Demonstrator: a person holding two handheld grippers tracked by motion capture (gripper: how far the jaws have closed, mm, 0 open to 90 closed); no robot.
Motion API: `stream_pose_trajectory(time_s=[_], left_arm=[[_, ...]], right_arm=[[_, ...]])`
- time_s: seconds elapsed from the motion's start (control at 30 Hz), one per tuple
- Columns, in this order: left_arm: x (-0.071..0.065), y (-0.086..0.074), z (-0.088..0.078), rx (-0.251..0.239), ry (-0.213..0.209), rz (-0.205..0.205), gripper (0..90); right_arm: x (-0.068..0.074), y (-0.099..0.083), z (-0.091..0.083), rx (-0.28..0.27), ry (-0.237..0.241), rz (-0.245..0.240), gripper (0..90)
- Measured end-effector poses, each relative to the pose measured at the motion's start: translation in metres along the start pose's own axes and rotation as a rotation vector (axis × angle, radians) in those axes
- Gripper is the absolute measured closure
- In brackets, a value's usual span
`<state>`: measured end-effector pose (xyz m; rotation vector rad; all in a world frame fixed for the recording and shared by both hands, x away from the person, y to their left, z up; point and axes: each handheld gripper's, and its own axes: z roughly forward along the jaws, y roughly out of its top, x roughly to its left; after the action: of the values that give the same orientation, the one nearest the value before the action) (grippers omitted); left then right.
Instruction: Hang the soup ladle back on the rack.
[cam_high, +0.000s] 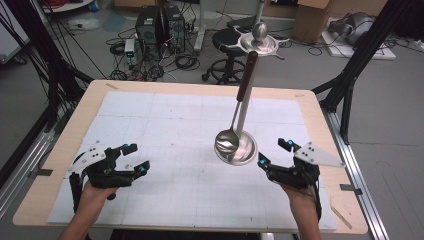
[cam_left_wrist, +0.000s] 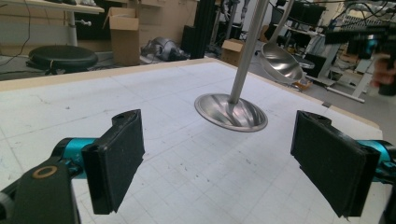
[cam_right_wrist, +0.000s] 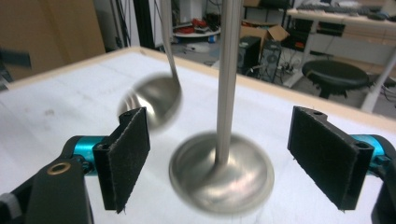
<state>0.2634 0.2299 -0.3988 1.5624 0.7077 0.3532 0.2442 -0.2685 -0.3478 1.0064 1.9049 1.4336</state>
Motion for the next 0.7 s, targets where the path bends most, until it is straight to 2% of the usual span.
stream_pose_trajectory(time_s=[0.1, 0.27, 0.37, 0.7], left_arm=[[0.001, -0.001, 0.000, 0.007, 0.005, -0.007, 17.7], [0.002, -0.002, -0.002, 0.003, 0.010, -0.010, 17.7], [0.001, -0.004, -0.003, 0.000, 0.010, -0.013, 17.9], [-0.001, -0.007, -0.006, 0.007, 0.011, -0.010, 18.1]], right_arm=[[0.003, -0.020, -0.004, 0.021, -0.014, -0.007, 19.8], [0.007, -0.040, -0.009, 0.018, -0.033, -0.006, 19.8], [0.008, -0.044, -0.010, 0.022, -0.025, 0.012, 19.8], [0.011, -0.049, -0.017, 0.019, -0.022, 0.018, 19.9]])
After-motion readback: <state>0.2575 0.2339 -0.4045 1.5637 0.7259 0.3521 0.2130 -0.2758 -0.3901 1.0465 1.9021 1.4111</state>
